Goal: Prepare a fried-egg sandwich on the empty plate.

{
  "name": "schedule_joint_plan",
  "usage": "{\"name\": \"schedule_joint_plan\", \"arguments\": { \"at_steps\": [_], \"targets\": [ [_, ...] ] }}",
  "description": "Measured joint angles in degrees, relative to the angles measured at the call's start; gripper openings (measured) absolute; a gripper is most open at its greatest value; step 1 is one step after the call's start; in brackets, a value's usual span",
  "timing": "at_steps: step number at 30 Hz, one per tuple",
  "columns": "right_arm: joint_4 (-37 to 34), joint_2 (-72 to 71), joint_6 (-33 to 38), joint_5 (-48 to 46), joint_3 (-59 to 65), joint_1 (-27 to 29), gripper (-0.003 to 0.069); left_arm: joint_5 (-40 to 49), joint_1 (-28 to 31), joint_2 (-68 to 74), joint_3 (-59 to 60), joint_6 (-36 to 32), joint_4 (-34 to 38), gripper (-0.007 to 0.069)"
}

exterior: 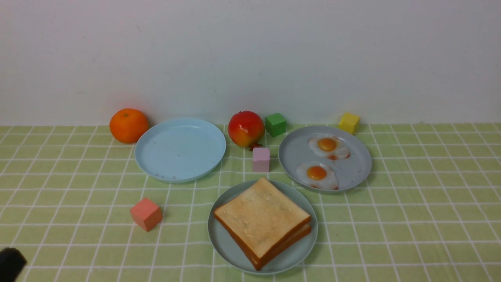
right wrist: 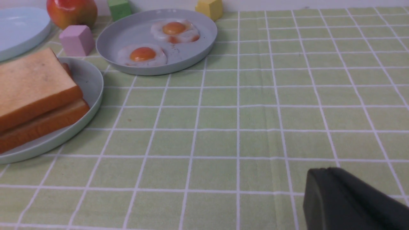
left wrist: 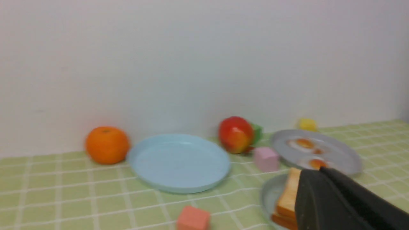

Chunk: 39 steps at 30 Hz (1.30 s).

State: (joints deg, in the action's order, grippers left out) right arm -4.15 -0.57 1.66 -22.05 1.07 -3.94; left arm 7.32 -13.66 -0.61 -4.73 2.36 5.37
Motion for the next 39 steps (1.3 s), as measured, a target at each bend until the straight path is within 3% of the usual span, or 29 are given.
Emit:
{"name": "schedule_joint_plan", "arguments": {
  "at_steps": [5, 8, 12, 39],
  "targets": [
    [0.0, 0.0, 0.1, 0.0, 0.0, 0.0, 0.0004, 2.5, 12.8, 0.0, 5.2, 7.4, -0.1, -0.0013],
    [0.0, 0.0, 0.1, 0.0, 0.0, 0.0, 0.0006, 10.6, 14.9, 0.0, 6.1, 11.8, -1.2, -0.0013],
    [0.0, 0.0, 0.1, 0.0, 0.0, 0.0, 0.0008, 14.8, 15.0, 0.0, 6.5, 13.3, -2.1, -0.0013],
    [0.0, 0.0, 0.1, 0.0, 0.0, 0.0, 0.0033, 14.8, 15.0, 0.0, 6.5, 13.7, -2.2, -0.0013]
  ]
}}
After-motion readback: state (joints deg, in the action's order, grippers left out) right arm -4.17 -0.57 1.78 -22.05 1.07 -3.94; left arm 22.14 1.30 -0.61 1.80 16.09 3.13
